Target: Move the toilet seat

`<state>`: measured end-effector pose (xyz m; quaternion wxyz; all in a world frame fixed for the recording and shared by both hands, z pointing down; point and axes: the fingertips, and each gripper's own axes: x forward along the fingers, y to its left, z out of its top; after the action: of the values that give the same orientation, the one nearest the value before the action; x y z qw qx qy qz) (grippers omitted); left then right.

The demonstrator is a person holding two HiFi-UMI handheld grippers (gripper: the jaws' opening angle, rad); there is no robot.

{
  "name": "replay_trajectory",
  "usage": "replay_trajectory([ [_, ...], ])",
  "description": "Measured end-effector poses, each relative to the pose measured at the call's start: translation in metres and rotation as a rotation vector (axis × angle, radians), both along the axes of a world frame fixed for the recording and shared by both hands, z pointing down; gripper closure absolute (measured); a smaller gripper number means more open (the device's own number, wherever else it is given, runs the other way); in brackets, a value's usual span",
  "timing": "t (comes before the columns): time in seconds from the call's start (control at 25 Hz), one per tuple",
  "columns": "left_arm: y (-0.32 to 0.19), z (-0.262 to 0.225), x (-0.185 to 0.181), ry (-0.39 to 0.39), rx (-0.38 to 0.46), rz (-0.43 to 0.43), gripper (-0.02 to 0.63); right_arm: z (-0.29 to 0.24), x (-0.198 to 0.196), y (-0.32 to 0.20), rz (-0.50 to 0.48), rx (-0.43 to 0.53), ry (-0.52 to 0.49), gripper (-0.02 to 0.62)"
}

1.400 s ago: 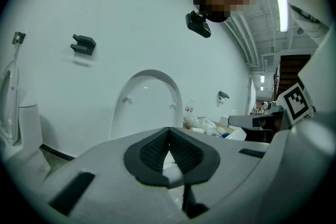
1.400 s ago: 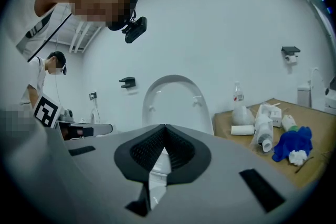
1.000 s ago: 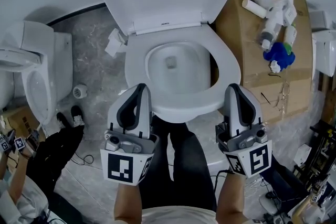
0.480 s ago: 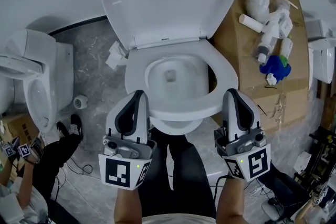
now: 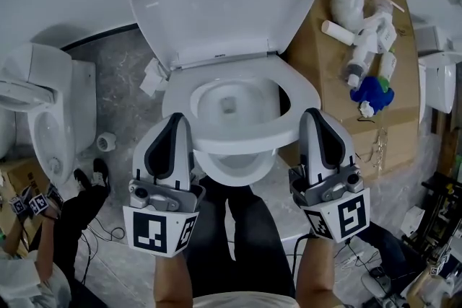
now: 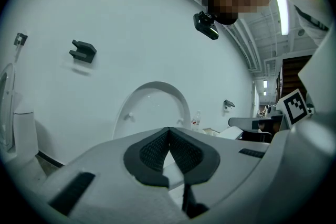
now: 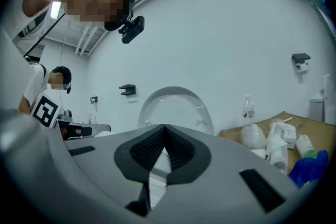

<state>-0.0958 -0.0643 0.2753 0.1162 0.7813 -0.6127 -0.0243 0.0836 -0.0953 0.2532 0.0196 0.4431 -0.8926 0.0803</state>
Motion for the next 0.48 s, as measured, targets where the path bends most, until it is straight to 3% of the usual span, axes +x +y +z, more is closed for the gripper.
replay_trajectory([
  [0.48,-0.023,-0.010,-0.010,-0.005,0.037,-0.017,0.595,-0.010,-0.009,-0.027,-0.003,0.032,0.000,0.583],
])
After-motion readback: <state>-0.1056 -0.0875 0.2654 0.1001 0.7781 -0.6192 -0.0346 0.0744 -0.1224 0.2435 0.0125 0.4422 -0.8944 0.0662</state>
